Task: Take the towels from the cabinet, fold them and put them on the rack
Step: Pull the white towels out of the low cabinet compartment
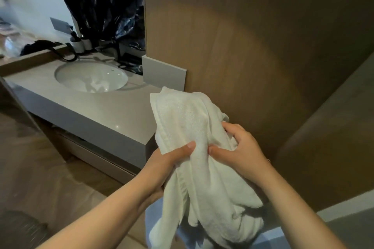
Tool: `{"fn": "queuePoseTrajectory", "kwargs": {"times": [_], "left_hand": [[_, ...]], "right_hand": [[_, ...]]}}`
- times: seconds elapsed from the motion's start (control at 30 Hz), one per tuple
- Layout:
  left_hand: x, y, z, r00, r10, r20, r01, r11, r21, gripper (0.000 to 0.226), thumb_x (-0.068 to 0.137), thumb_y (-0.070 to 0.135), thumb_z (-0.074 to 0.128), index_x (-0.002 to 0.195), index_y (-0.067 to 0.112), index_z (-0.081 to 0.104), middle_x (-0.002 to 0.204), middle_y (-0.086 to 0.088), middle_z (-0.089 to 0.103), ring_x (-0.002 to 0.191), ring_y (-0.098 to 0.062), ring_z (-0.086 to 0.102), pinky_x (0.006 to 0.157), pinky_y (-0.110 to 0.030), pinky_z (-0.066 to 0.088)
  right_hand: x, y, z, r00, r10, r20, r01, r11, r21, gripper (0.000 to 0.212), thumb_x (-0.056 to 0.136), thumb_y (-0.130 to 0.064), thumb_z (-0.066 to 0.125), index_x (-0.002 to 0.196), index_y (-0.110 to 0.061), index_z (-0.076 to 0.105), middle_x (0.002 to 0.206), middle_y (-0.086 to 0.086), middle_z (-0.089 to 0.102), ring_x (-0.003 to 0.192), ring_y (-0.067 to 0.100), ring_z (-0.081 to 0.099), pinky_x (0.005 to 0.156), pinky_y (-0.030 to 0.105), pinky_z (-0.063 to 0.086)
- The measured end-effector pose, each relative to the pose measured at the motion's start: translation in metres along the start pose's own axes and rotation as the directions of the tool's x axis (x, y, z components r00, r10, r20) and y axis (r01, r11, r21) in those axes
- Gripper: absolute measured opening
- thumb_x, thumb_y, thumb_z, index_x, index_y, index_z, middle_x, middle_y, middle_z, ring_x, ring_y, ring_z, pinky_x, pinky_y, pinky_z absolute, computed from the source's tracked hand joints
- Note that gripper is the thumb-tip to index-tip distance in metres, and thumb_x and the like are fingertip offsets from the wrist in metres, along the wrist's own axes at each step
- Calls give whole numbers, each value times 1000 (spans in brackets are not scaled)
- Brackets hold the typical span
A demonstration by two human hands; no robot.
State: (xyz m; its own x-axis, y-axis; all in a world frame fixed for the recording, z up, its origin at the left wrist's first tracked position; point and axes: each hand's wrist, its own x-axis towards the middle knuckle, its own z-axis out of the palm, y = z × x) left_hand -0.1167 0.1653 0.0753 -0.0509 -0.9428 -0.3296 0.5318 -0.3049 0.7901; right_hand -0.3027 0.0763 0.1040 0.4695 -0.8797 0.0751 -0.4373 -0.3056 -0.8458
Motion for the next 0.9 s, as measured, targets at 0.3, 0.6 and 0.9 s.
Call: {"fn": "queuePoseTrajectory", "kwargs": {"times": [0.3,0.6,0.9], "left_hand": [[-12,89,-87,992,96,-77,-103,990,-96,57,80,25,77,131,12,55,115,-15,70,103,-33,69,78,-44,59],[-3,171,-169,963,169,-208,-196,973,-118,66,71,29,81,130,9,57,116,-17,69,106,-35,67,99,-51,48],[21,224,-205,908,292,-301,-339,933,-120,60,78,30,76,130,8,58,120,-18,67,110,-37,65,103,-52,44]], "right_hand": [[80,-86,76,990,-131,43,133,990,-40,54,74,-34,82,122,-44,59,123,-13,57,110,4,55,90,27,44],[172,-156,144,962,-238,134,247,967,-57,48,75,-29,80,114,-50,61,124,-11,58,113,7,54,94,30,43],[258,-191,175,882,-410,232,426,905,-17,47,76,-26,81,96,-60,56,100,-33,57,104,-1,51,84,20,37]]}}
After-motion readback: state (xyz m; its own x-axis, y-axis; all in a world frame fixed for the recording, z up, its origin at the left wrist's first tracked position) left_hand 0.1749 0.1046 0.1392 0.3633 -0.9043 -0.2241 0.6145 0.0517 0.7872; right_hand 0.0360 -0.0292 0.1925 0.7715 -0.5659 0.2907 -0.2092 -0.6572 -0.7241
